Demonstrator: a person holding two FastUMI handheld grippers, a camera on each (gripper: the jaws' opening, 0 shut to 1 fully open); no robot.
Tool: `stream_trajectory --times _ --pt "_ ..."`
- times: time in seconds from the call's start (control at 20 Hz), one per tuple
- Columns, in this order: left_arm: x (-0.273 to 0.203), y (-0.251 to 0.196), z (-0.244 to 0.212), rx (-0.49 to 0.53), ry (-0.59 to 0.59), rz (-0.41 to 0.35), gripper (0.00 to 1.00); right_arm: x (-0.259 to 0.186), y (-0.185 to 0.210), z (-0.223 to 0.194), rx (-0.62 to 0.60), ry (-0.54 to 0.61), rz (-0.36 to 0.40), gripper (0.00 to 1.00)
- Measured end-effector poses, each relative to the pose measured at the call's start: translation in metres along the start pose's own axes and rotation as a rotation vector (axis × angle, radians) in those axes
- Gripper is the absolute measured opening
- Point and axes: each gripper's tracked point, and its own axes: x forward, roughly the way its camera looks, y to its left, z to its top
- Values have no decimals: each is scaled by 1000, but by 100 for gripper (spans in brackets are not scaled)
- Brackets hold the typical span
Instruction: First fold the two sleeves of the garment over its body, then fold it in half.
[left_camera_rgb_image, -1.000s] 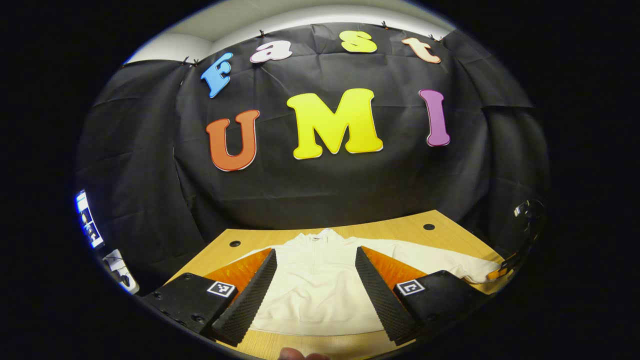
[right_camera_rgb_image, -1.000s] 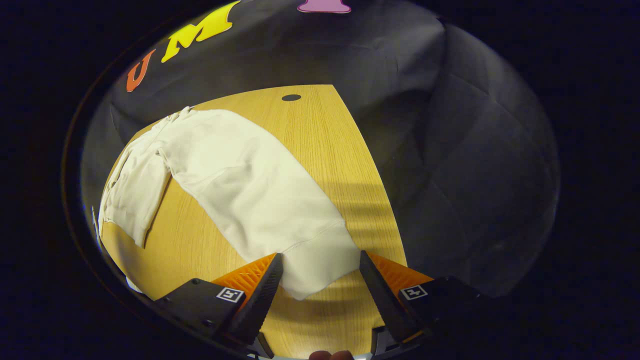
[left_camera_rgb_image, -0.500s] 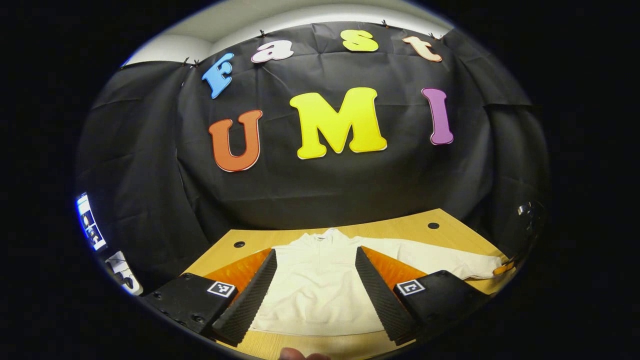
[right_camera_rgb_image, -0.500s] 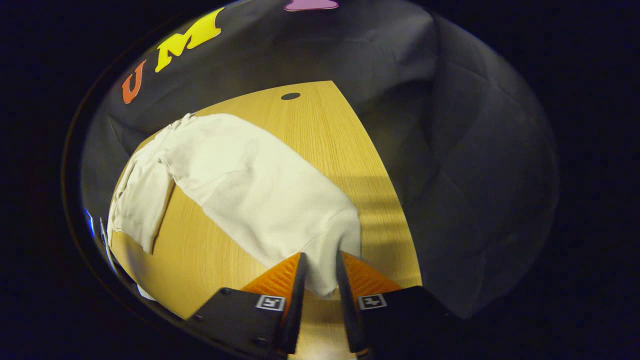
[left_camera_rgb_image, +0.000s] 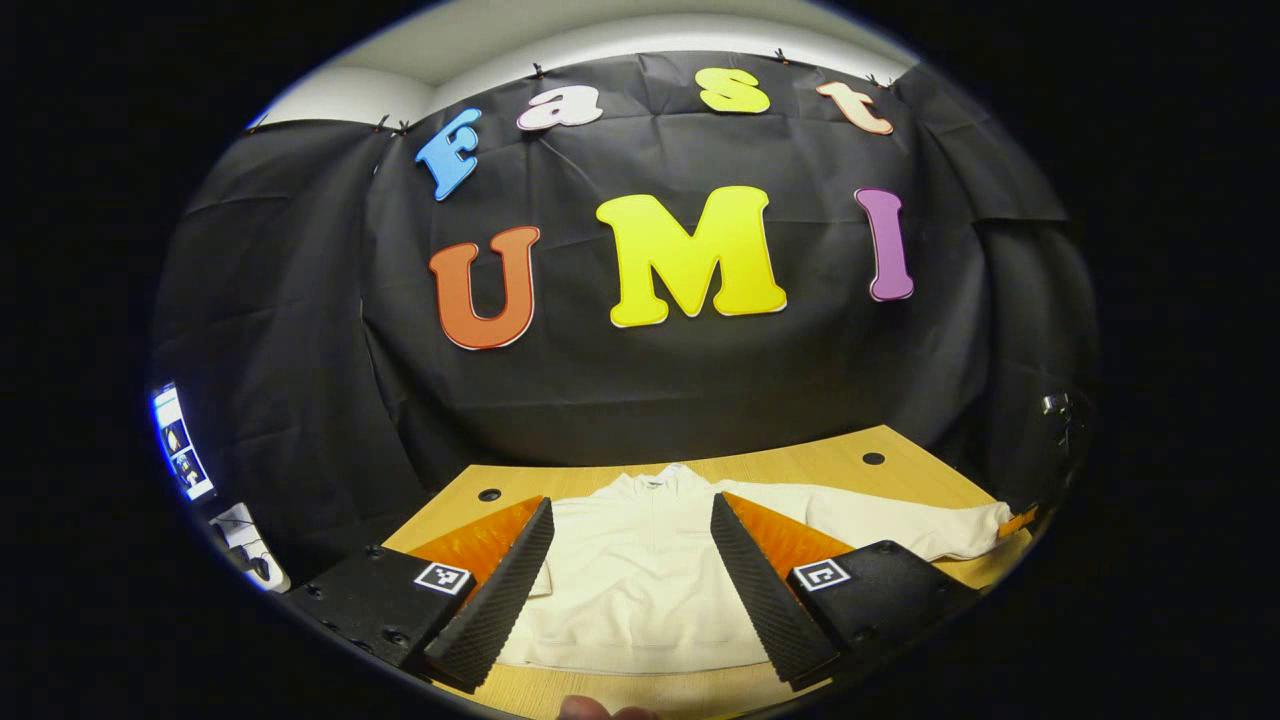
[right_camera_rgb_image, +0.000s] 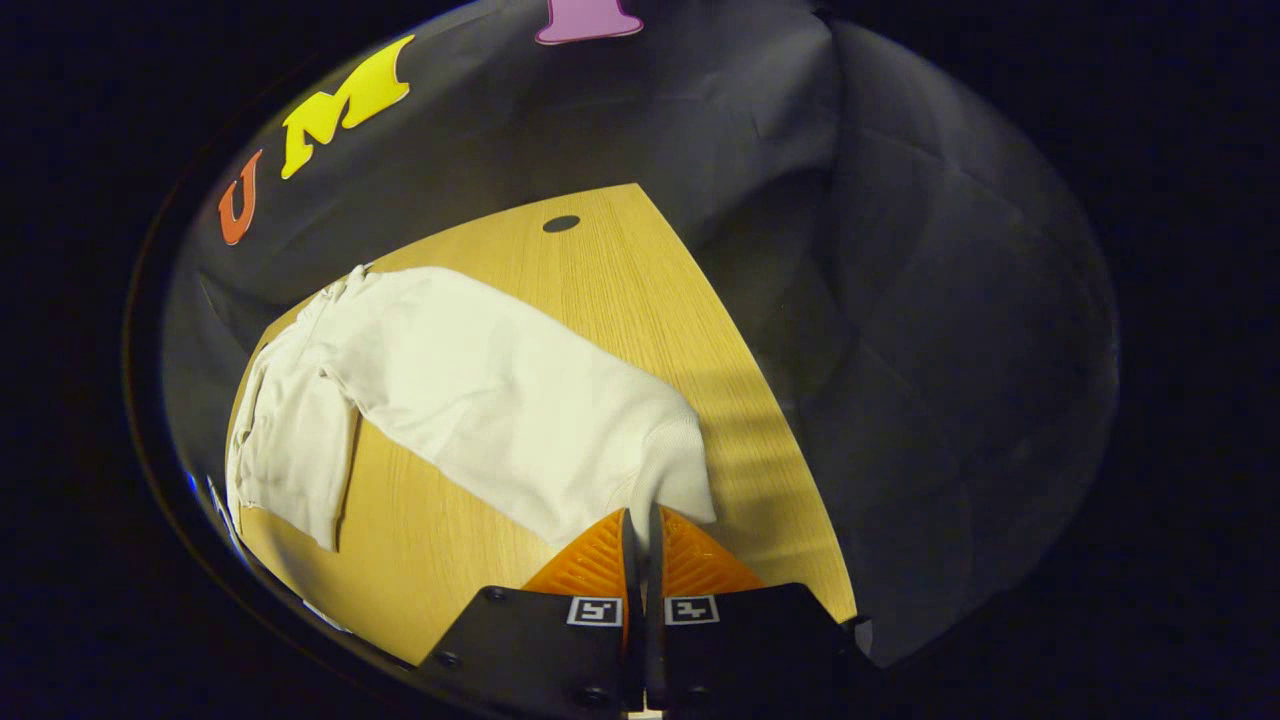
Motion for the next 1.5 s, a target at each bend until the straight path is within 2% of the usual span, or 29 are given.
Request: stream_trajectory --times 0.35,0.55,0.8,1.05,1.3,1.5 --pt "3 25 0 -16 -20 8 100 -49 39 60 4 -133 9 1" --pt "5 46 -3 -50 -20 21 100 -82 88 108 -32 -224 60 0" --pt "7 75 -2 -66 -31 34 100 -117 167 173 -112 -339 121 0" --pt "8 105 -5 -107 -31 20 100 -128 247 220 -218 -400 164 0" --pt "6 138 -13 -127 -24 15 100 -121 342 244 -332 -437 226 0" --pt "2 169 -22 -124 -13 32 100 -109 427 238 -399 -437 300 1"
